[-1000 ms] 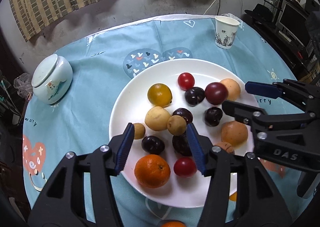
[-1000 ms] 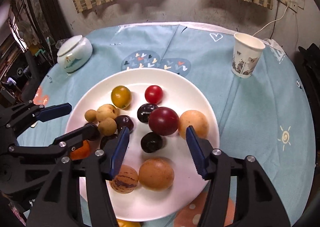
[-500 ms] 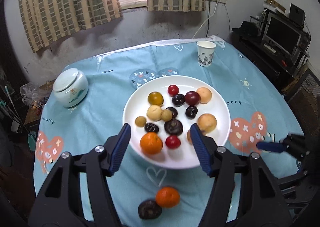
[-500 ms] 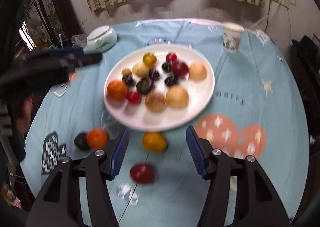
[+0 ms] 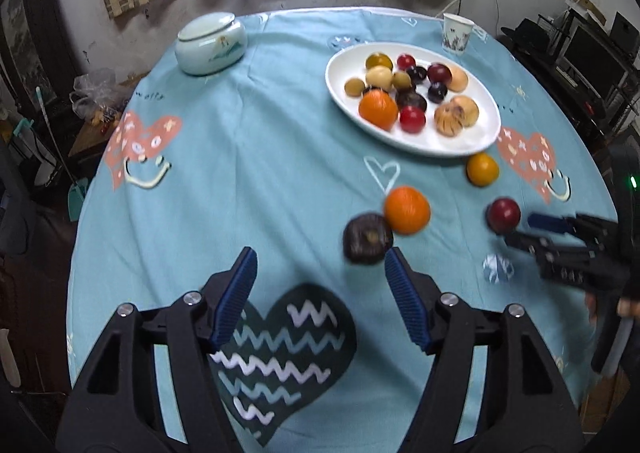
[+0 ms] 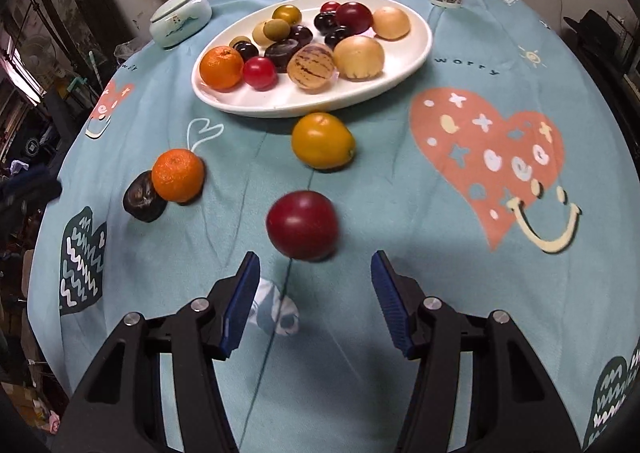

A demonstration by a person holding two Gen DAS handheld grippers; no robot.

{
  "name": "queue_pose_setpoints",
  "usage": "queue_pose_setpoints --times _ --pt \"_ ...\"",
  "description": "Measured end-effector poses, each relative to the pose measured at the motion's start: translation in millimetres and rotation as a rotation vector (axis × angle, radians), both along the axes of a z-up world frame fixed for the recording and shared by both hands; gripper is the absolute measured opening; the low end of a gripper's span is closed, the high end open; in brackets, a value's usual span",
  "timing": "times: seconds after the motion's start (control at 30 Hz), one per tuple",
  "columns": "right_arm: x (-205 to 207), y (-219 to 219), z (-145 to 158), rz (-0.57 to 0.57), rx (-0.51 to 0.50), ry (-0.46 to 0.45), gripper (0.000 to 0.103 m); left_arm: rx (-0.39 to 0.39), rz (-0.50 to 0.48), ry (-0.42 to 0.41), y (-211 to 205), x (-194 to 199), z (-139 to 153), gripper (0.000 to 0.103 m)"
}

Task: Organize fruits
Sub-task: 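Move both open grippers back toward the remaining fruit on the cloth, then grasp the other dark red plum with right gripper while left gripper grasps the dark brown fruit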

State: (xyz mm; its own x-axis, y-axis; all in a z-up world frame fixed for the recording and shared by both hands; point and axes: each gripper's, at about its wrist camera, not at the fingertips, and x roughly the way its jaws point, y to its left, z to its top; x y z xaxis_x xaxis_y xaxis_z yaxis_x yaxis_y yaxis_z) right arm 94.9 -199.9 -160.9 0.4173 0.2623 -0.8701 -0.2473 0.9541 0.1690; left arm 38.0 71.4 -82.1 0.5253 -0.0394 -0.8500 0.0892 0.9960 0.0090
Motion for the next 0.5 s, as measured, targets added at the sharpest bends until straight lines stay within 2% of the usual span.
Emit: queue_pose_setpoints --times 0.13,0.27,0.5 --pt "12 9 -6 0.013 -0.006 0.020 0.058 0.001 -0.018 0.032 -2 -12 -13 0.068" --pt "17 16 -10 0.039 -0.048 0.024 0.039 -0.009 -0.017 0.052 -6 -8 -20 0.068" --pt "6 8 4 0.071 0.015 0.018 0.038 0.002 -0.054 0.080 -22 18 -39 0.068"
